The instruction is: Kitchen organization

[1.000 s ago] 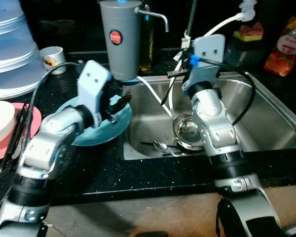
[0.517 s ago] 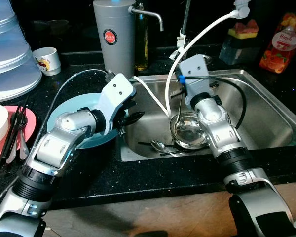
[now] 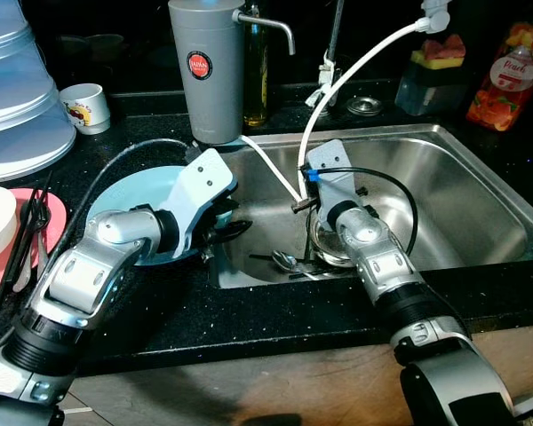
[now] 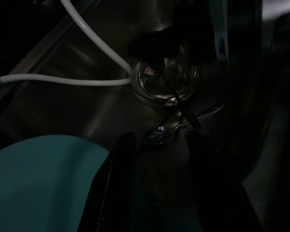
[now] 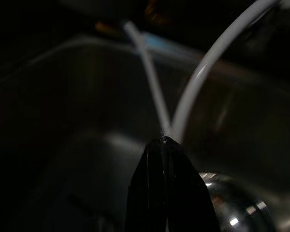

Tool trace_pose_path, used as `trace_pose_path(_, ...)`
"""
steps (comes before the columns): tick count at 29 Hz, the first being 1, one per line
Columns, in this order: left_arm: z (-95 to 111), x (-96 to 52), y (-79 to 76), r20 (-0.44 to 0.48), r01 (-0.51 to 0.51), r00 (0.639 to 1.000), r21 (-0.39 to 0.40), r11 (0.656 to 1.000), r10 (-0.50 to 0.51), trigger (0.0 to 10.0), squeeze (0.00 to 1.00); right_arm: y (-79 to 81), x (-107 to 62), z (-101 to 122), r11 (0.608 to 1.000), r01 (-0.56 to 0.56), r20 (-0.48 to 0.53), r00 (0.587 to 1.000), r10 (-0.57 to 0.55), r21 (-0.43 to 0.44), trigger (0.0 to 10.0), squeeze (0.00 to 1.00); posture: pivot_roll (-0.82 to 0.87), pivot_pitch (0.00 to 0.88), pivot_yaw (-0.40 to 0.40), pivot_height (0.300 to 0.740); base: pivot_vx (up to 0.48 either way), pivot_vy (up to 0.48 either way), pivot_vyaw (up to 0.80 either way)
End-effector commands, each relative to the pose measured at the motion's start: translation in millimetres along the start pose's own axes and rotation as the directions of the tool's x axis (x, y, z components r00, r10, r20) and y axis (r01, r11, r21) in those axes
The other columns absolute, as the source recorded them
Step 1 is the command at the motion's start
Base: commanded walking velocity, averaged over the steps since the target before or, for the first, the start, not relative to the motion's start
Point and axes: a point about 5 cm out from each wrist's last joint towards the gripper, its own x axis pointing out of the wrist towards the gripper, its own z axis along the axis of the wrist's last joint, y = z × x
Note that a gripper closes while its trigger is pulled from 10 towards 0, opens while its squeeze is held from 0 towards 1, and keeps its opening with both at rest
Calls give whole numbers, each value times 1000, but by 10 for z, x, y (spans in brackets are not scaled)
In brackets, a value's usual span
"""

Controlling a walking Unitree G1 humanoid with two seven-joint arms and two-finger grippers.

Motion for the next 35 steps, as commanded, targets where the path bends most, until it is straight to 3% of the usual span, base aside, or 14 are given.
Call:
trace_pose_path(1,13,-2,-33,6,21,1000,-5,1000,-20,10000,0,-10,-4,-30,999,-1,-12,1000,1,36,10000,0,20,0,2,740,0,0,0)
trace_pose_path(13,-23,-3,-62,-26,42,999,9,999,-42,10000,0,10,-13,-34,996,-30,-21,999,31,85,10000,0,22,0,2,740,0,0,0)
trace_pose_path(14,-24,-4,-61,-27,42,999,8,999,-42,10000,0,15,-12,-33,996,-34,-21,999,36,86,10000,224,23,0,1,740,0,0,0)
trace_pose_path(15,-24,-5,-62,-27,43,999,7,999,-43,10000,0,19,-12,-33,995,-38,-22,999,40,87,10000,373,23,0,1,740,0,0,0)
trace_pose_path(17,-26,-7,-64,-27,44,999,6,999,-44,10000,0,24,-11,-34,995,-42,-23,999,44,90,10000,420,22,0,1,740,0,0,0)
trace_pose_path(18,-27,-9,-66,-28,45,999,6,999,-44,10000,0,28,-10,-33,995,-44,-23,999,46,90,10000,910,22,0,1,740,0,0,0)
trace_pose_path(19,-27,-11,-66,-28,44,999,6,999,-44,10000,0,32,-10,-31,995,-45,-23,999,47,90,10000,969,23,0,0,740,0,0,0)
trace_pose_path(21,-26,-14,-65,-28,42,999,6,999,-42,10000,0,31,-11,-25,996,-41,-23,999,43,84,10000,957,23,0,0,740,0,0,0)
trace_pose_path(22,-22,-16,-63,-26,40,999,6,999,-40,10000,0,28,-12,-23,996,-37,-23,999,39,79,10000,871,22,0,0,740,0,0,0)
trace_pose_path(23,-19,-17,-61,-24,38,999,7,999,-38,10000,0,26,-12,-21,997,-34,-23,999,36,75,10000,871,22,0,0,740,0,0,0)
trace_pose_path(24,-11,-19,-54,-19,31,999,6,999,-31,10000,0,23,-12,-17,997,-32,-23,999,34,74,10000,43,22,0,0,740,0,0,0)
trace_pose_path(29,17,-31,-15,0,-3,1000,-6,1000,3,10000,0,15,-16,6,997,-28,-17,999,29,74,10000,0,20,0,2,740,0,0,0)
trace_pose_path(33,28,-61,123,4,-135,991,-29,990,135,10000,0,-18,-33,74,996,-5,20,1000,4,90,10000,0,20,0,4,740,0,0,0)
trace_pose_path(35,20,-116,289,-9,-282,959,-56,958,282,10000,0,-52,-53,176,990,17,77,997,-28,140,10000,0,23,0,3,740,0,0,0)
